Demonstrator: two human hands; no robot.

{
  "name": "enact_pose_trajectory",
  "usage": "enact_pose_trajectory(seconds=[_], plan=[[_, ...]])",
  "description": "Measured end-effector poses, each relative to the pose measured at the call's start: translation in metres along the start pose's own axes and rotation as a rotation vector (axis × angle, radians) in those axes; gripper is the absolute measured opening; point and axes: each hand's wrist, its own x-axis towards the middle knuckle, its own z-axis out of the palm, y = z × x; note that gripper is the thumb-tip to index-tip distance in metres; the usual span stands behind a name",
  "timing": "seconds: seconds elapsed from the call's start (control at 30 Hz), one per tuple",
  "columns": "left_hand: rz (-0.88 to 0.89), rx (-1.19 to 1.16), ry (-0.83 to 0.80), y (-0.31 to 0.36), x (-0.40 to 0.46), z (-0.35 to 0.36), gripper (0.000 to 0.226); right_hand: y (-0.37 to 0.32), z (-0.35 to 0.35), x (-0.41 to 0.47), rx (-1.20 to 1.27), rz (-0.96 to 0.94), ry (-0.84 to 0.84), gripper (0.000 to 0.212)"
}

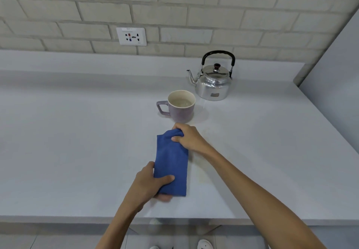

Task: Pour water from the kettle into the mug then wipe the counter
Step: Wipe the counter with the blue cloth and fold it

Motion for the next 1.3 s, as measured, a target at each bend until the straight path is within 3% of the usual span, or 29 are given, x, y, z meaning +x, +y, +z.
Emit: enact_pose_trajectory(seconds=[0.07,0.17,0.23,0.3,0.47,0.77,1.07,1.3], plan=[[-0.014,0.145,0.043,0.0,-0.001,0.0,0.038,0.01,0.011,-0.002,-0.156,0.033,0.066,0.016],[0.041,0.48,0.349,0.0,0.005,-0.014,0.045,0.013,0.03,-0.005,-0.528,-0.032,0.338,0.041],[0.14,0.622,0.529,0.0,0.015,-0.024,0.047,0.005,0.048,-0.007,-0.559,-0.065,0.426,0.05],[0.258,0.603,0.581,0.001,0.027,-0.028,0.04,0.0,0.071,-0.009,-0.507,-0.01,0.36,0.054],[0.482,0.583,0.511,-0.008,0.062,-0.024,0.034,0.005,0.108,-0.024,-0.653,0.029,0.201,0.057],[0.525,0.662,0.399,-0.026,0.091,-0.007,0.049,0.026,0.085,-0.085,-0.641,-0.16,0.113,0.059],[0.532,0.821,0.424,-0.036,0.09,-0.003,0.065,0.074,0.025,-0.062,-0.696,-0.013,0.145,0.054],[0.534,0.872,0.451,-0.036,0.09,-0.001,0.071,0.053,0.041,-0.03,-0.651,0.025,0.15,0.054]])
